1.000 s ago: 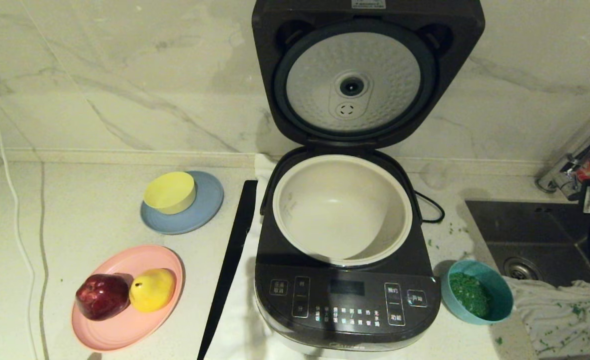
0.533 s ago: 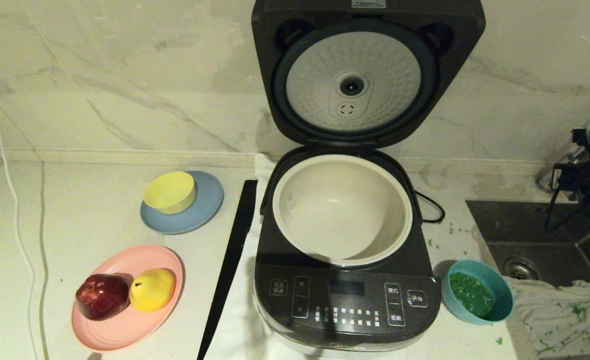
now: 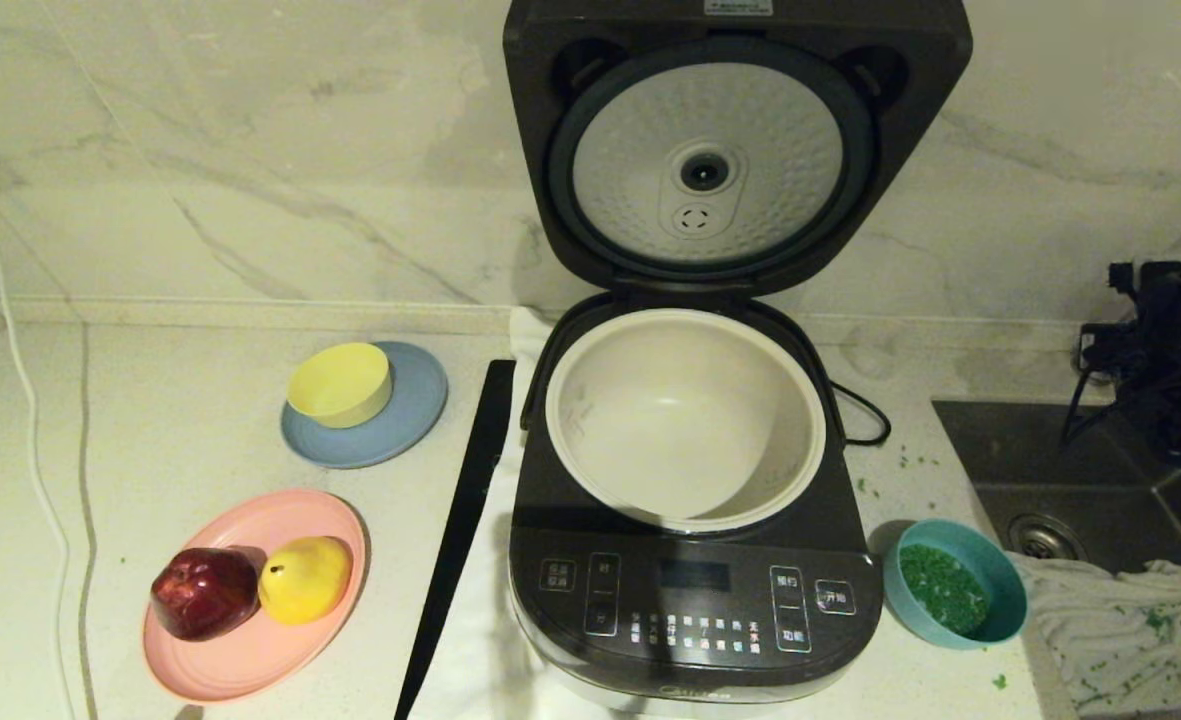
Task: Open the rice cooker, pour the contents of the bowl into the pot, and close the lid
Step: Turn on the tap
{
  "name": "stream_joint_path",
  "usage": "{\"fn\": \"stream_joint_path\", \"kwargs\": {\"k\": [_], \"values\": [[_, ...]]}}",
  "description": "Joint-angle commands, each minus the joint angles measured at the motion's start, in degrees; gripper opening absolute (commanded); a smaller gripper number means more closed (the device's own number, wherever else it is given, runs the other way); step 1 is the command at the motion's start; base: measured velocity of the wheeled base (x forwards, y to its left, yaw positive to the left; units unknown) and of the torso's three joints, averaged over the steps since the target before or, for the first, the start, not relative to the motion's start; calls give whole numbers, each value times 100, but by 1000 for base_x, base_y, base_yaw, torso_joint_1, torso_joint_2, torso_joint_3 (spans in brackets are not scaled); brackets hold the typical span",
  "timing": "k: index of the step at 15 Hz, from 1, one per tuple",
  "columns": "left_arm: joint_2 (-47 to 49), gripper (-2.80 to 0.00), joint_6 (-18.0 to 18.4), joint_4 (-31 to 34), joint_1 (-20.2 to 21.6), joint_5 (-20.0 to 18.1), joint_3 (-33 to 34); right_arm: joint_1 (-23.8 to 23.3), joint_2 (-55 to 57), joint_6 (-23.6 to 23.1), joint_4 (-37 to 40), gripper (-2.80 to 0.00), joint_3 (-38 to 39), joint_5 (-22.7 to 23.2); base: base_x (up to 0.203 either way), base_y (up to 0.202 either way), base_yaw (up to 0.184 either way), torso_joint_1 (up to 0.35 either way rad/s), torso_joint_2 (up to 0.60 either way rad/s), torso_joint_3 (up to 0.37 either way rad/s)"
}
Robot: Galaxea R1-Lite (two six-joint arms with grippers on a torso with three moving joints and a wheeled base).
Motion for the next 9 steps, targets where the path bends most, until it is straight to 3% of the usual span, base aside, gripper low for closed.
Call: {"fn": "stream_joint_path", "kwargs": {"k": [1, 9], "values": [[-6, -280, 7, -2, 0, -2, 44, -2, 222, -17, -18, -280, -377, -12, 0, 0, 0, 0, 0, 0], [-6, -280, 7, -2, 0, -2, 44, -20, 581, -11, 548, -280, -1398, -39, 0, 0, 0, 0, 0, 0]]}}
